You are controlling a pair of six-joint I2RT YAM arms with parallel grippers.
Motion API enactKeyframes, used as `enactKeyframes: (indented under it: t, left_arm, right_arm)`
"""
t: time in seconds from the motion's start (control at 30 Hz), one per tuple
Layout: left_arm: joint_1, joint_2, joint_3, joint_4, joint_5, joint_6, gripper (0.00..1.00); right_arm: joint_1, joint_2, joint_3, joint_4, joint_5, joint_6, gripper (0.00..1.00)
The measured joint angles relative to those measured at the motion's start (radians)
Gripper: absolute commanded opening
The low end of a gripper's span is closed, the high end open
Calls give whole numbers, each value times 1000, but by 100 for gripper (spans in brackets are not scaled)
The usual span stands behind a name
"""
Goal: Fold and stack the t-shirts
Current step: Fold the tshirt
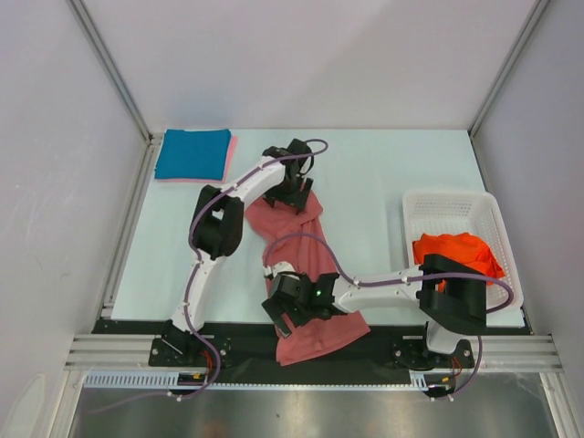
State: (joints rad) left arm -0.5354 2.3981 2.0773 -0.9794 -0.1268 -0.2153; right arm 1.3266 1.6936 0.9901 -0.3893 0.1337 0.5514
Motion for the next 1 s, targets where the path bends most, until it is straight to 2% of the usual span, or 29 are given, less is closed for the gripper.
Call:
enactKeyframes:
  t: [0.17, 0.27, 0.4, 0.57, 0.73, 1.0]
  left_arm:
    - [-3, -5, 35, -30, -17, 13, 87]
    - [-3, -45, 47, -28, -45, -31, 87]
    - [-3, -151, 60, -58, -127, -185, 84]
    - [-5, -224, 84, -189, -227, -483, 86]
    - [-14, -146, 84, -299, -247, -688, 93]
    - [-7, -65, -4, -304, -204, -826, 93]
  right_arm:
    - [7, -2, 22, -50, -57, 18, 99]
    - [-5, -27, 28, -118, -95, 21, 99]
    - [-77, -131, 60, -241, -105, 17, 99]
    - [-228, -299, 90, -303, -120, 13, 99]
    - [-351, -408, 90, -378, -140, -3, 99]
    - [-433, -526, 32, -444, -163, -24, 99]
